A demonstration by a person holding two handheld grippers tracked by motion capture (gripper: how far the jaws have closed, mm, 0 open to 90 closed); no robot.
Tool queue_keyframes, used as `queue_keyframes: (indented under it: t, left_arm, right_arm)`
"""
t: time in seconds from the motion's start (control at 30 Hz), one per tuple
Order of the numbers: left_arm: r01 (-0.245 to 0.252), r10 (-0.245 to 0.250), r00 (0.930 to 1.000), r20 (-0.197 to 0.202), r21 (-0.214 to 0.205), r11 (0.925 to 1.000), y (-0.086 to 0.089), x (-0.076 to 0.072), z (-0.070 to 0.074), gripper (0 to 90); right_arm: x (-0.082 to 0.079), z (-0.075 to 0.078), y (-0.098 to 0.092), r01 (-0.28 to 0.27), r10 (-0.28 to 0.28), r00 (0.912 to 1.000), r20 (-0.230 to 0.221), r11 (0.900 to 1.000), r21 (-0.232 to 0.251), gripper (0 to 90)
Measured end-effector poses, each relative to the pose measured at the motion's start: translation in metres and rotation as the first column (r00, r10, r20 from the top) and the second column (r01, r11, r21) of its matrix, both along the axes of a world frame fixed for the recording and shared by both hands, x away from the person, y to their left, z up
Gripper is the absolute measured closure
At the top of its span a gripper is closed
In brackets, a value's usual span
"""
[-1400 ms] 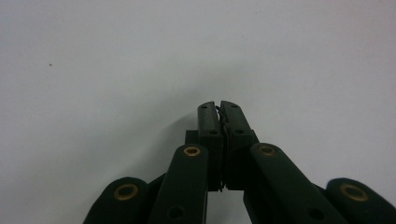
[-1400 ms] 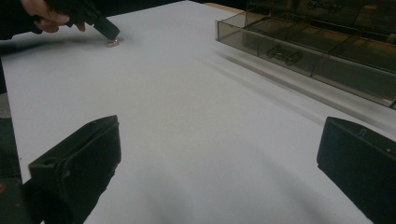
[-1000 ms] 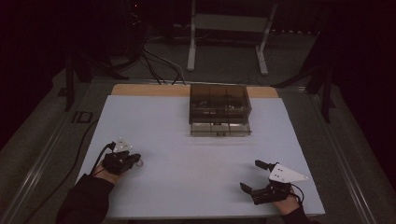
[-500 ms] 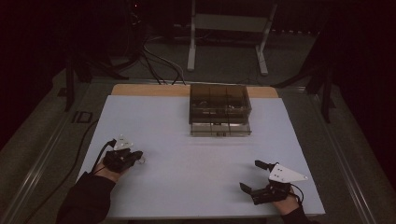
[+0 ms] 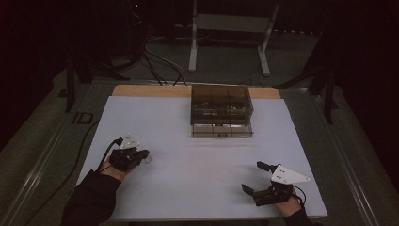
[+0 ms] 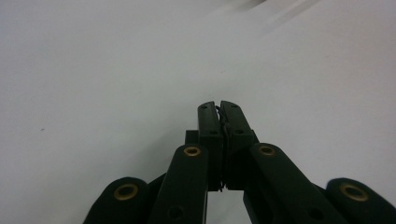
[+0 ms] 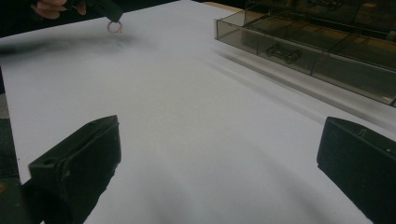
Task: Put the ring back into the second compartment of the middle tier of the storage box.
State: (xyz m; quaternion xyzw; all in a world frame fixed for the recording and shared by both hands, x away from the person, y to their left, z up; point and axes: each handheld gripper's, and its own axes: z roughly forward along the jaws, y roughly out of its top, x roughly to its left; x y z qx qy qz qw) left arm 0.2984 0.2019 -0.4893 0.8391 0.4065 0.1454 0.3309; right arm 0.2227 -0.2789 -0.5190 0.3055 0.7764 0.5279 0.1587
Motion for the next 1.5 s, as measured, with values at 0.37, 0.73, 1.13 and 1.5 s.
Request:
queue_keyframes:
  t: [0.37, 0.73, 1.13, 1.5]
  left_arm:
    - [0.026, -0.026, 0.9996, 0.009, -0.032, 0.9991, -0.011, 0.006, 0.006, 90.0]
    - [0.055, -0.054, 0.9985, 0.006, -0.048, 0.9973, -0.019, 0.010, 0.011, 90.0]
    - [0.083, -0.083, 0.9964, 0.017, -0.053, 0.9951, -0.029, 0.016, 0.016, 90.0]
    - [0.123, -0.122, 0.9923, 0.020, -0.049, 0.9912, -0.043, 0.023, 0.023, 90.0]
  right_arm:
    - [0.000, 0.000, 0.000, -0.003, 0.003, 1.0000, -0.001, 1.0000, 0.003, 0.0]
    - [-0.001, 0.001, 0.000, -0.008, 0.008, 1.0000, 0.004, 0.9999, 0.007, 0.0]
    - [-0.001, 0.001, 0.000, -0.009, 0.009, 1.0000, 0.005, 0.9999, 0.007, 0.0]
    - [-0.002, 0.001, 0.000, -0.007, 0.007, 1.0000, 0.005, 1.0000, 0.004, 0.0]
